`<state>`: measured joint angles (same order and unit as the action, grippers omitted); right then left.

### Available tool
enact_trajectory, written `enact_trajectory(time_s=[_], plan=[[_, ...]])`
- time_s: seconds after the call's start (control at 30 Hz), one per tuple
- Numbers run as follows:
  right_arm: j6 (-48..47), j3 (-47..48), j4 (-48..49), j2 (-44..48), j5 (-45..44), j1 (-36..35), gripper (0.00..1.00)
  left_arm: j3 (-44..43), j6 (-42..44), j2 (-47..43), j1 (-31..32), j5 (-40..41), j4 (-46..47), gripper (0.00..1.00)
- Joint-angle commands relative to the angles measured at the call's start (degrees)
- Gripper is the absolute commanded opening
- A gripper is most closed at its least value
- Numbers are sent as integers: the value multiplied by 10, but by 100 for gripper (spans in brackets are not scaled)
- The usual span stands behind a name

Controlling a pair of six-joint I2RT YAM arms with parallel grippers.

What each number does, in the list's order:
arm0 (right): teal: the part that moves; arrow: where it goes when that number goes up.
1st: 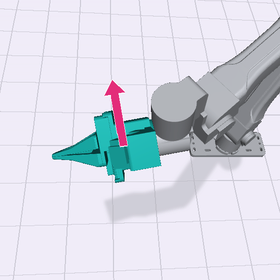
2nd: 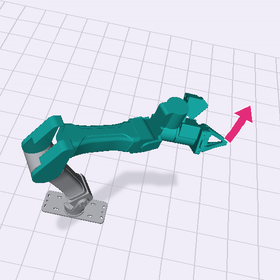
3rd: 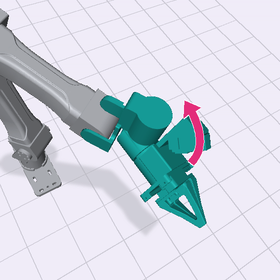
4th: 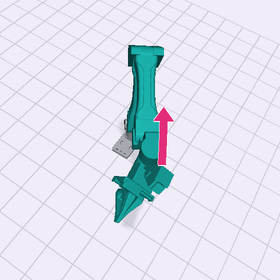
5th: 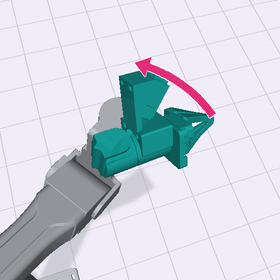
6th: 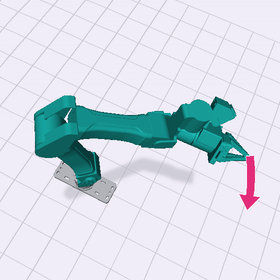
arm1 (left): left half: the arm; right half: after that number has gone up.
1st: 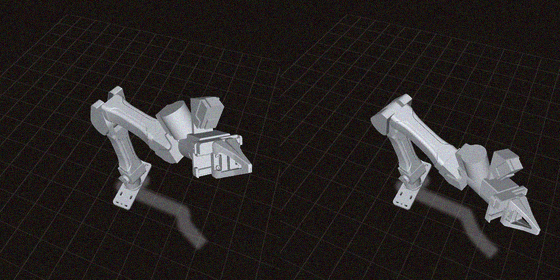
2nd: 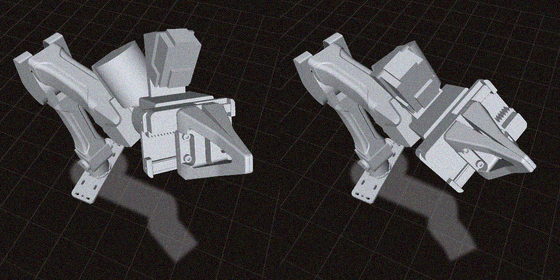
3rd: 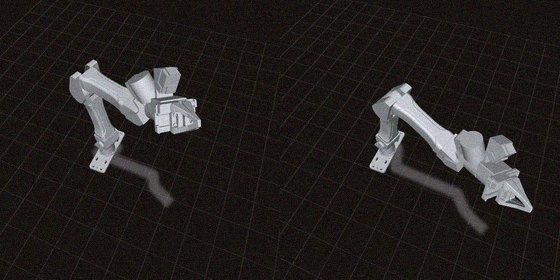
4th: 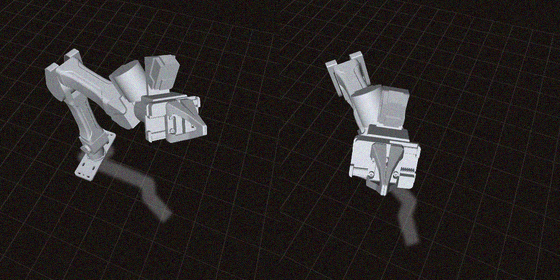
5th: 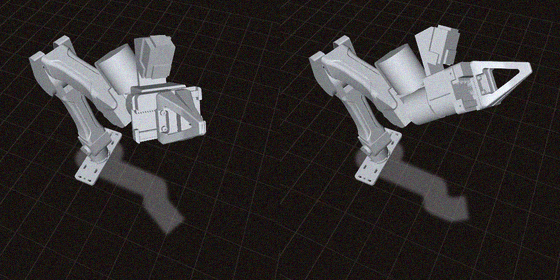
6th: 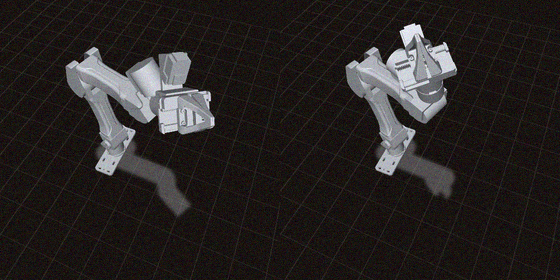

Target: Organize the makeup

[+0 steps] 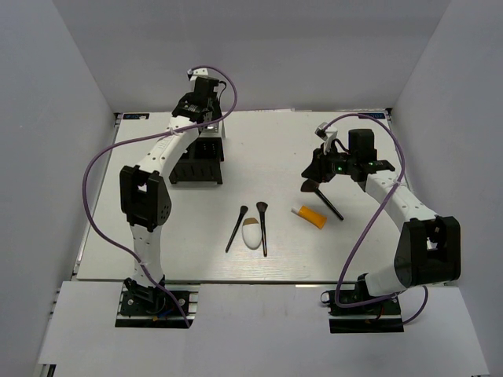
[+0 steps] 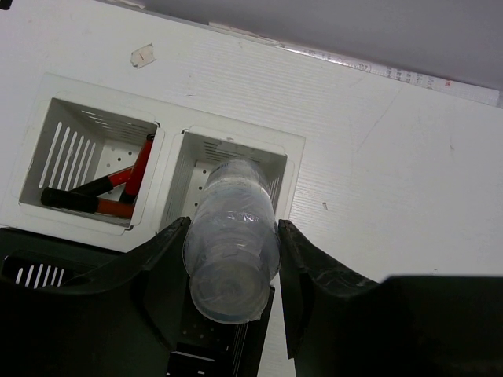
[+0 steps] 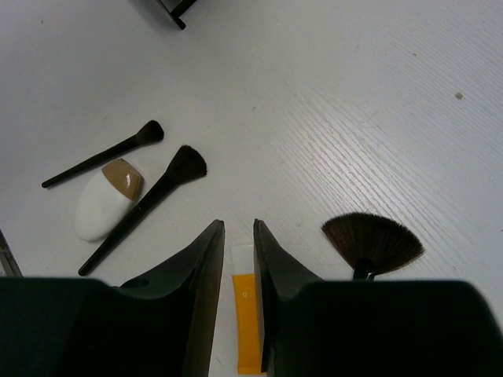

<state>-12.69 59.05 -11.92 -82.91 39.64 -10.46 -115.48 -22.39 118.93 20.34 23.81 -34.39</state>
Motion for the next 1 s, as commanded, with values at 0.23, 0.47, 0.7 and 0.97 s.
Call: enact_trajectory(time_s=[0.23,0.47,0.7,0.97], plan=[[-10,19,7,4,9,3,45,-21,1,-8,-4,10,0,58],[-10,17,5,7,9,4,51,-25,2,-13,-4,9,-2,70],[-15,16,1,14,7,4,47,-24,3,-62,-4,-24,26,24],[-47,-5,-20,23,-2,5,5,136,15,-229,29,-326,11,5]])
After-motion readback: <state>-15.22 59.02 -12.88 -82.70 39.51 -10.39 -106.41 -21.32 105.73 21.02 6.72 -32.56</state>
